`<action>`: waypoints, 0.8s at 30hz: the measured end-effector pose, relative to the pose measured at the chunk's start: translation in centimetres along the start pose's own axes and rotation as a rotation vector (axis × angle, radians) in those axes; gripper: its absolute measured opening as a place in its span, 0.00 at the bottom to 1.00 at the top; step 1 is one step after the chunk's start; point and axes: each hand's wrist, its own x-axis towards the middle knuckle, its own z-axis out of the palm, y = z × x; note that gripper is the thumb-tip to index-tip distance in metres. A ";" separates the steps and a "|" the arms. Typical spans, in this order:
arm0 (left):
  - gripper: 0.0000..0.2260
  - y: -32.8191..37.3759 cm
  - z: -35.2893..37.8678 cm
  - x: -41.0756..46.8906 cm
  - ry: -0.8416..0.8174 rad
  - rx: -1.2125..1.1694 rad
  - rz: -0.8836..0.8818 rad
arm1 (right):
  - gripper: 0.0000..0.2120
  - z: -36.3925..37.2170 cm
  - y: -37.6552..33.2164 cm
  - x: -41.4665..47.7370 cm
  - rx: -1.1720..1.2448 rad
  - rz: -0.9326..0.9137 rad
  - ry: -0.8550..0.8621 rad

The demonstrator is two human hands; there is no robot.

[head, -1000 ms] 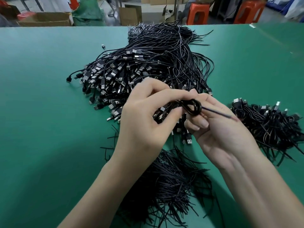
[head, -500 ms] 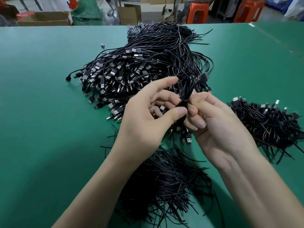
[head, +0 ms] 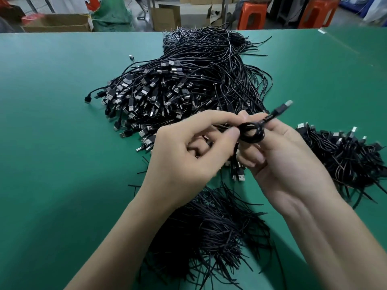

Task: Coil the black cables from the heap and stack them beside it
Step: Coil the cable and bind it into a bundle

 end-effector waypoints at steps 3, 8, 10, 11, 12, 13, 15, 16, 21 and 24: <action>0.07 0.1 -0.1 0.2 0.017 -0.154 -0.068 | 0.12 0.3 0.3 -0.3 -0.132 -0.101 -0.014; 0.05 -0.1 -0.4 0.5 0.017 -0.365 -0.282 | 0.12 0.2 0.1 -0.2 -0.323 -0.310 0.030; 0.06 -0.4 -0.7 0.6 -0.003 -0.425 -0.402 | 0.12 0.1 -0.1 -0.3 -0.439 -0.396 0.011; 0.05 -0.6 -0.8 0.7 -0.020 -0.461 -0.440 | 0.11 0.0 -0.1 -0.3 -0.502 -0.429 0.004; 0.04 -0.7 -1.0 0.7 -0.037 -0.508 -0.466 | 0.10 0.0 -0.1 -0.3 -0.564 -0.451 0.002; 0.05 -0.8 -1.1 0.8 -0.044 -0.547 -0.479 | 0.10 0.0 0.0 -0.2 -0.609 -0.462 0.001; 0.11 -0.9 -1.2 0.8 -0.011 -0.584 -0.467 | 0.10 0.0 0.2 -0.2 -0.604 -0.462 -0.013; 0.13 -0.8 -1.1 0.9 0.022 -0.582 -0.430 | 0.11 0.0 0.4 -0.2 -0.557 -0.445 -0.021; 0.19 -0.5 -0.2 0.6 0.153 -0.350 -0.205 | 0.12 0.2 1.5 -0.1 -0.180 -0.247 0.023; 0.19 -0.6 0.1 0.3 0.151 -0.121 -0.073 | 0.13 0.2 1.8 0.2 -0.025 -0.047 0.039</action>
